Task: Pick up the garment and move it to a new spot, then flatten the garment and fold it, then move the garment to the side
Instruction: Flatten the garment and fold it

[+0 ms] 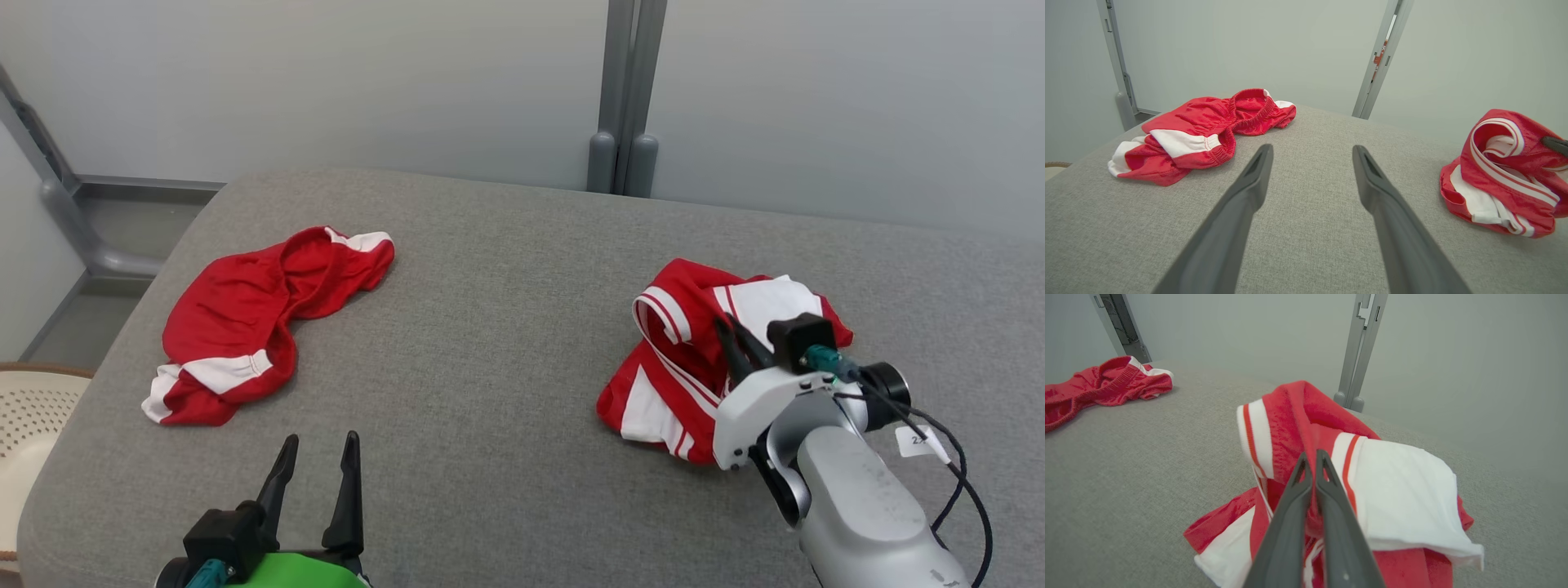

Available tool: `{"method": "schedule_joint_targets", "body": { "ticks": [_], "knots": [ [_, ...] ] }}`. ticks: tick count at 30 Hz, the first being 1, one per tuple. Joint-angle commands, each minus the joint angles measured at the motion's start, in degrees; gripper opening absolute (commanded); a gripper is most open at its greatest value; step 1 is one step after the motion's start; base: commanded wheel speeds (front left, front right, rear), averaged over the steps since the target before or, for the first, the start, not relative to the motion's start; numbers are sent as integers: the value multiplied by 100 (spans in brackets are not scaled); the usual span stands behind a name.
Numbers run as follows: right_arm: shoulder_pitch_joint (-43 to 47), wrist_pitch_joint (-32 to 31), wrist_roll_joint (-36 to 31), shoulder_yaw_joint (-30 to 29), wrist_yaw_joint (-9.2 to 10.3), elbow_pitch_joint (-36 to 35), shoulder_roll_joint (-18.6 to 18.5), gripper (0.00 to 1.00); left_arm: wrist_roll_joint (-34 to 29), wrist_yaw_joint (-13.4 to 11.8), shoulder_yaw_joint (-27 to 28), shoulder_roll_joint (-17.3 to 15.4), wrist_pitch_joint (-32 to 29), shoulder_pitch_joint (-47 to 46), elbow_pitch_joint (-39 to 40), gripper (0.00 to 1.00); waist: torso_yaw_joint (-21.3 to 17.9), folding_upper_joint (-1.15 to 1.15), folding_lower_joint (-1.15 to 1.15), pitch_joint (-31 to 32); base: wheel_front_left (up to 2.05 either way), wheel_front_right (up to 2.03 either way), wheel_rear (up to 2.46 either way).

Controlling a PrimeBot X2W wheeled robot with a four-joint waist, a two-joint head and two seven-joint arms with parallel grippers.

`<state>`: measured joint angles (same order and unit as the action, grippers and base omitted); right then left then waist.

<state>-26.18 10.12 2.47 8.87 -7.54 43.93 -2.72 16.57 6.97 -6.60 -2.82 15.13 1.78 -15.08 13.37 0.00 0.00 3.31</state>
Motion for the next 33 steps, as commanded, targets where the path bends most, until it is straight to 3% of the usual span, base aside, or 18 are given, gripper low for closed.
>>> {"method": "schedule_joint_targets", "body": {
  "ticks": [1, 6, 9, 12, 17, 22, 23, 29, 33],
  "knots": [
    [-113, 119, 461, 37, 10, -154, -28, 0, -57, -28, 29, -14, 3, 57, 22, 100, -79, 0, 0, 40, 0, 0, 0],
    [-227, 427, 2397, -321, 10, -704, -38, 0, -50, -27, 48, -13, 3, 95, 61, 100, -258, 0, 0, 87, 0, 0, 0],
    [-178, 498, 2743, -1043, 8, -704, -31, 0, -12, -28, 51, -13, 3, 116, 81, 100, -374, 0, 0, 103, 0, 0, 0],
    [-61, 507, 2369, -1903, 8, -526, -28, 0, 21, -24, 7, -13, 3, 110, 97, 100, -446, 0, 0, 88, 0, 0, 0],
    [40, 512, 1164, -3368, 7, -455, -23, 0, 42, -26, -38, -14, 3, 42, 105, 100, -503, 0, 0, 38, 0, 0, 0],
    [-46, 513, 50, -4294, 6, -424, -25, 0, 54, -27, -77, -14, 3, -15, 90, 100, -507, 0, 0, -1, 0, 0, 0],
    [-56, 495, -209, -4427, 7, -386, -21, 100, 54, -26, -84, -14, 3, -23, 83, 100, -502, 0, 0, -4, 0, 0, 0],
    [-154, 509, -1069, -4468, 7, -777, -26, 100, 47, -21, -59, -14, 3, -16, 67, 100, -495, 0, 0, -2, 0, 0, 0],
    [317, 508, -246, -3349, 7, -1061, -8, 100, 80, -28, -5, -14, 3, 46, 63, 100, -539, 0, 0, 53, 0, 0, 0]
  ]
}}
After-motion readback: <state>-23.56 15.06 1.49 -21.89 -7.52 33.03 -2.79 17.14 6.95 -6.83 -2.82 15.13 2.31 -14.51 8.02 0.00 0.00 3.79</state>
